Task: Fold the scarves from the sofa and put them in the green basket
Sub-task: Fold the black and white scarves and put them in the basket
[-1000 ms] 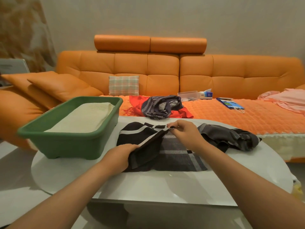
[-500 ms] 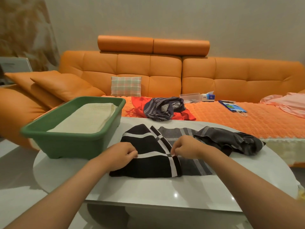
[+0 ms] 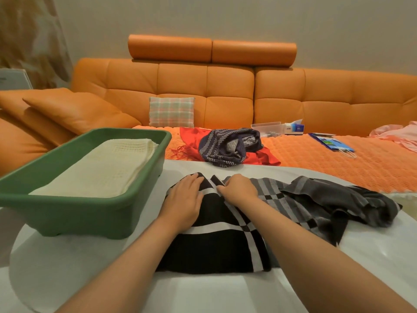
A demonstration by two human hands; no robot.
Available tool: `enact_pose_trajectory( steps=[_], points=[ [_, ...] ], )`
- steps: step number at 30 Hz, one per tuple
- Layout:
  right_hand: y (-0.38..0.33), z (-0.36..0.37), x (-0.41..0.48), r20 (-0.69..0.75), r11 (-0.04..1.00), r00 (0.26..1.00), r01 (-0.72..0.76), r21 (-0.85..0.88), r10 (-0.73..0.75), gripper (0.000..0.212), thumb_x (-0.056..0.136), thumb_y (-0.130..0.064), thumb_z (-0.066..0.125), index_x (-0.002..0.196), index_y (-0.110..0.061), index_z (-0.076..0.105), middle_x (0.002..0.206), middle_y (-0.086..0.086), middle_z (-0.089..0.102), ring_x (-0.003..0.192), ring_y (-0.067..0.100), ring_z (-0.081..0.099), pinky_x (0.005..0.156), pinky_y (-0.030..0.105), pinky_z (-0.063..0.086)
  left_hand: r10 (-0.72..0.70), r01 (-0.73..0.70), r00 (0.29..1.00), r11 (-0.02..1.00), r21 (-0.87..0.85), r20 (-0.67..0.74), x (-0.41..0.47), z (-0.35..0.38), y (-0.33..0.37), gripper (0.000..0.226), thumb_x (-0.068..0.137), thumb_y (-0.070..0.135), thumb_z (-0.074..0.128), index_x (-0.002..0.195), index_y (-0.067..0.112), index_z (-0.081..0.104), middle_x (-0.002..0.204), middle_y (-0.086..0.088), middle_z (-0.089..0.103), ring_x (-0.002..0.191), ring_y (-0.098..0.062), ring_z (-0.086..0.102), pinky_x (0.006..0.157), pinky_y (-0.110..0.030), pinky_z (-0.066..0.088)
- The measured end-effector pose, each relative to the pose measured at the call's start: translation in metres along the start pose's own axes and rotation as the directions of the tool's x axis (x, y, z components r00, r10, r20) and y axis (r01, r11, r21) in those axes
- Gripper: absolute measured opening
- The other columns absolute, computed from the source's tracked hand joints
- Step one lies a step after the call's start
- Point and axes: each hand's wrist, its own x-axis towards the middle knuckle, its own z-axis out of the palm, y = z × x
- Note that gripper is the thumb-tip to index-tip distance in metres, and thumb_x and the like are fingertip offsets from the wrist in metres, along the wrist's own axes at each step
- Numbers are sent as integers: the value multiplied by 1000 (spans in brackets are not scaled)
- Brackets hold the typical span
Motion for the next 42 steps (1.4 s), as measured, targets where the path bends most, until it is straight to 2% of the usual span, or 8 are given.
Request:
enact_pose_trajectory(
  steps=[6,10,14,18,27,32,38,42],
  points=[
    [8,-26,1,-400,940,909,31,340,114,15,104,-30,46,112,-19,53,98,3,65,88,25,61,77,42,53,-40,40,999,999,5,33,-1,6,-4,62,102,43,33,158,26,11,166,5,3,152,-15,0,124,-39,6],
    [47,-31,4,-161,980,967,-189,57,195,24,100,-29,53,118,-13,53,115,10,64,105,32,60,83,39,50,-108,70,934,990,124,339,4,7,-4,68,100,58,28,157,36,-1,166,1,-4,152,-21,-8,124,-43,-2],
    [54,-31,2,-76,981,987,-126,147,138,42,97,-31,54,135,-14,48,130,9,59,117,30,56,91,39,47,-151,79,874,982,172,462,14,0,-2,64,97,66,26,155,43,16,166,0,5,153,-24,-1,123,-45,2],
    [50,-31,1,-49,999,998,-44,-17,43,56,90,-16,57,143,-23,39,124,7,62,111,29,59,83,39,51,-159,166,965,986,-20,208,37,-11,-9,36,102,35,35,128,30,60,139,-2,55,132,-27,45,104,-44,36],
    [55,-17,13,-333,989,934,148,32,-129,43,96,-7,51,129,-33,46,122,-3,62,97,24,63,78,47,55,-429,398,844,903,158,321,78,-7,-37,40,90,42,60,112,9,60,112,-10,65,104,-28,61,89,-38,51],
    [65,-7,20,-211,999,977,2,-34,-9,41,95,-6,51,129,-28,47,130,1,57,106,25,60,79,40,50,-419,485,863,844,-229,284,91,-11,-33,12,84,23,65,90,16,59,83,0,60,86,-21,58,72,-31,45],
    [67,-6,21,-306,999,952,36,40,-22,28,97,-9,51,122,-22,51,123,2,60,103,25,60,80,43,52,-493,381,857,800,-464,-146,100,-18,-18,31,89,10,66,106,19,43,99,-2,56,91,-24,55,77,-35,42],
    [67,-9,20,-313,999,949,23,22,-14,23,97,-10,49,113,-25,56,119,1,60,97,24,60,77,40,51,-450,344,875,837,-426,-177,94,5,-20,49,89,-1,60,130,19,42,121,-11,53,108,-30,54,89,-42,45]
  ],
)
